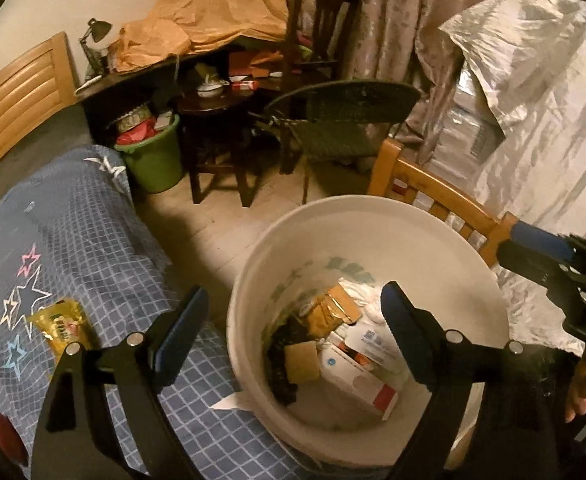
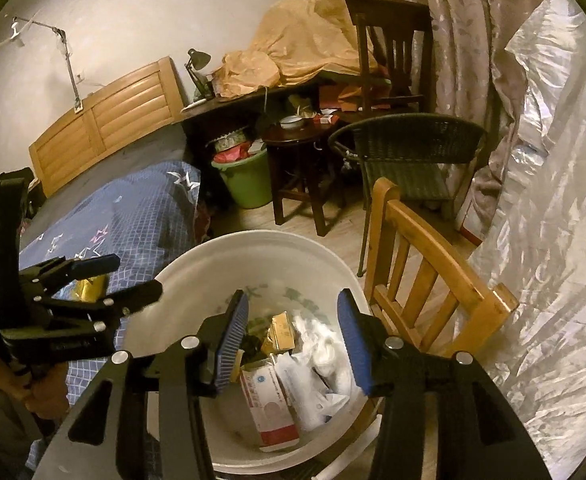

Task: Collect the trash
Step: 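Open both tools to drop the soap bar and mask into the bucket, then move both tools back over the remaining trash on the bed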

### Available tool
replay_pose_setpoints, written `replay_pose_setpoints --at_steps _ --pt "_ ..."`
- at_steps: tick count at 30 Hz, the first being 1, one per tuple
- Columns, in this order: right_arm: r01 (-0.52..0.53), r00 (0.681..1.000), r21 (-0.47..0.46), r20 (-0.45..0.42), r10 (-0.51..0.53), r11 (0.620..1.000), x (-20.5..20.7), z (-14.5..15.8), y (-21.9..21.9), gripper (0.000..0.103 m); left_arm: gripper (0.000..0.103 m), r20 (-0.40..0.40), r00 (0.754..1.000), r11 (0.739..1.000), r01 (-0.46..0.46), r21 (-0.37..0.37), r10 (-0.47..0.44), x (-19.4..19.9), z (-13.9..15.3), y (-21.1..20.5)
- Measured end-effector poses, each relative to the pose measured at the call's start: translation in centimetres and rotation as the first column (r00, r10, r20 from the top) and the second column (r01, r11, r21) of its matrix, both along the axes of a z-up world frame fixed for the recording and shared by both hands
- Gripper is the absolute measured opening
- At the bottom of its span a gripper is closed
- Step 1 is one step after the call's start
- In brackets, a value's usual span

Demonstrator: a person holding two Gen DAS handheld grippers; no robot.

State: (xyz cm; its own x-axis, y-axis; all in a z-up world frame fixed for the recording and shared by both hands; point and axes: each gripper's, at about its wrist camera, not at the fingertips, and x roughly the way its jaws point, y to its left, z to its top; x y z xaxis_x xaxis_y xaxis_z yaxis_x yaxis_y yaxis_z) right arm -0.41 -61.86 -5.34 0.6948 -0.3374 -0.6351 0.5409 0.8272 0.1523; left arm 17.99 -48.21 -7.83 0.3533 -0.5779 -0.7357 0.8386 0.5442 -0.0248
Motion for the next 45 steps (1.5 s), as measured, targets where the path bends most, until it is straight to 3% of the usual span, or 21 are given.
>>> replay_pose_setpoints --at_steps 5,9,12,17,19,23,26,27,30,36,39,40,42,45 --pt "0.002 1.0 -0.003 0.015 -0.002 1.0 -0.5 0.1 0.4 0.048 0.085 0.033 0.997 0.998 -0.062 -0.027 0.063 0.0 0.5 1.9" --pt "0.003 0.997 -0.043 0.075 0.001 0.999 -1.3 1.0 1.8 0.048 0.086 0.11 0.98 0.986 -0.158 -0.063 0.164 -0.5 1.1 5.4" --pt "0.017 0.989 -0.114 0.147 0.0 0.993 -2.1 1.7 4.3 0.05 0.091 0.195 0.937 0.956 -0.269 -0.12 0.289 -0.8 1.8 9.9" --pt "0.024 0.955 -0.243 0.291 0.049 0.97 -3.2 2.0 10.2 0.068 0.096 0.255 0.861 0.897 -0.411 -0.16 0.44 -1.3 1.9 17.7" --pt "-0.005 0.948 -0.263 0.306 0.088 0.965 -2.7 1.7 12.5 0.071 0.096 0.253 0.832 0.87 -0.467 -0.161 0.493 -1.1 1.8 21.5" --pt "-0.091 0.946 -0.241 0.281 0.159 0.966 -0.9 0.7 16.0 0.075 0.096 0.23 0.754 0.788 -0.591 -0.173 0.615 -0.6 1.6 29.1" --pt "-0.151 0.944 -0.209 0.259 0.203 0.966 0.6 -0.1 18.6 0.076 0.096 0.224 0.668 0.703 -0.69 -0.173 0.71 0.2 1.3 34.7" --pt "-0.168 0.943 -0.199 0.253 0.216 0.965 1.0 -0.4 19.3 0.076 0.096 0.217 0.629 0.664 -0.728 -0.17 0.746 0.7 1.0 37.1" --pt "-0.233 0.935 -0.147 0.237 0.263 0.961 2.3 -1.4 22.3 0.076 0.096 0.186 0.573 0.599 -0.788 -0.142 0.798 2.1 0.0 41.3" --pt "-0.317 0.923 -0.087 0.198 0.328 0.944 4.0 -3.0 27.2 0.08 0.096 0.047 0.586 0.588 -0.806 -0.072 0.809 6.7 -2.8 44.4" --pt "-0.34 0.921 -0.086 0.169 0.35 0.936 4.5 -3.4 28.7 0.08 0.092 0.0 0.619 0.619 -0.785 -0.02 0.786 8.8 -4.5 43.8" --pt "-0.347 0.92 -0.087 0.16 0.357 0.934 4.7 -3.5 29.1 0.08 0.087 -0.011 0.628 0.628 -0.778 0.016 0.778 9.5 -5.3 43.4" --pt "-0.357 0.919 -0.092 0.143 0.367 0.929 5.1 -3.5 29.9 0.08 0.04 -0.065 0.638 0.642 -0.764 0.069 0.767 10.5 -6.4 43.1" --pt "-0.381 0.911 -0.096 0.13 0.391 0.92 5.8 -3.0 30.1 0.08 0.025 -0.114 0.639 0.644 -0.765 0.008 0.761 9.5 -5.9 44.4"
